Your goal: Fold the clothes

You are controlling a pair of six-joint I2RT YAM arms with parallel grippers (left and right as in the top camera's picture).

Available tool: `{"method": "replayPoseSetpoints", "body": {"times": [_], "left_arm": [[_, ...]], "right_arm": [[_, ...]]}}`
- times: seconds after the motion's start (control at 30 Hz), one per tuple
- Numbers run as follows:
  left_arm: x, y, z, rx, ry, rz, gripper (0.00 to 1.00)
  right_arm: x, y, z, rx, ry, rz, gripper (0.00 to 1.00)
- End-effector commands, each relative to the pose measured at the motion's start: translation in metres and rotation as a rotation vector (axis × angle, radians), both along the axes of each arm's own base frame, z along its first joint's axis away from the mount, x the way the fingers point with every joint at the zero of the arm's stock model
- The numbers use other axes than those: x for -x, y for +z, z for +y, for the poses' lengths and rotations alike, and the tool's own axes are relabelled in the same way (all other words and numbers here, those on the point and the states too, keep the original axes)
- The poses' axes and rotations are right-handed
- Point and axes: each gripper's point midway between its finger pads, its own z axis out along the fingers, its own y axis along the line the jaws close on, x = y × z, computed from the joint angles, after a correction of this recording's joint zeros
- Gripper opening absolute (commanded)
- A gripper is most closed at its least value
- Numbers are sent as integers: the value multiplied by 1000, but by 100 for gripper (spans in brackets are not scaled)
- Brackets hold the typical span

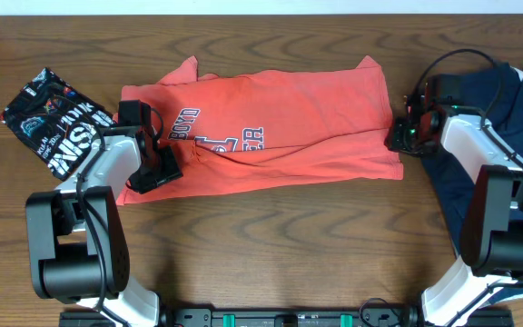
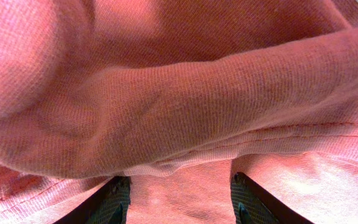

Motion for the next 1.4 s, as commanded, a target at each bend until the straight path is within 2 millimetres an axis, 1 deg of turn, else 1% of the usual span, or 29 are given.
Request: {"method": "replayPoseSetpoints", "body": {"times": [0.0,0.1,0.2,0.23,0.27,0.33,0.37,0.43,0.5,0.57,0.63,0.77,0.9,0.93,0.97,1.0,1.07,1.13,1.17,1.27,1.37], "left_arm": [[4,-9,4,-15,7,25,54],[4,-9,4,-15,7,25,54],[4,-9,4,-14,7,25,54],[4,-9,4,-15,7,25,54],[4,-9,4,-14,7,25,54],[4,-9,4,-14,7,25,54],[4,-9,4,-14,7,25,54],[4,-9,4,-15,7,25,54],[4,-9,4,-15,7,25,54],[4,-9,4,-14,7,25,54],[4,-9,4,-15,7,25,54],[4,-9,4,-14,7,25,54],[4,-9,4,-15,7,25,54],[4,-9,4,-15,7,25,54],[4,-9,4,-14,7,25,54],[4,-9,4,-15,7,25,54],[4,-9,4,-14,7,25,55],[4,-9,4,-14,7,25,55],[4,-9,4,-14,7,25,54],[4,-9,4,-15,7,25,55],[5,-9,4,-14,7,30,54]], "right_arm": [[1,-4,3,4,3,13,25],[4,-5,4,3,3,26,26],[10,-6,3,4,3,48,26],[11,-7,2,10,1,53,23],[11,-7,2,13,0,55,17],[12,-7,2,11,-4,58,1],[12,-7,2,9,-8,59,1],[10,-6,4,-8,-21,56,1],[5,0,11,-54,-13,35,1],[-6,10,17,-98,-4,-3,1],[-21,20,18,-126,-20,-53,1],[-52,36,11,-151,-115,-162,1],[-72,44,-3,-144,-273,-228,1],[-75,45,-6,-143,-294,-238,3],[-78,47,-6,-142,-297,-252,17],[-79,48,-7,-139,-298,-258,24],[-79,47,-9,-125,-302,-259,27],[-74,43,-13,-101,-314,-236,30],[-70,40,-15,-87,-321,-216,30],[-49,28,-20,-40,-327,-126,26],[-23,14,-21,15,-268,-24,20]]}}
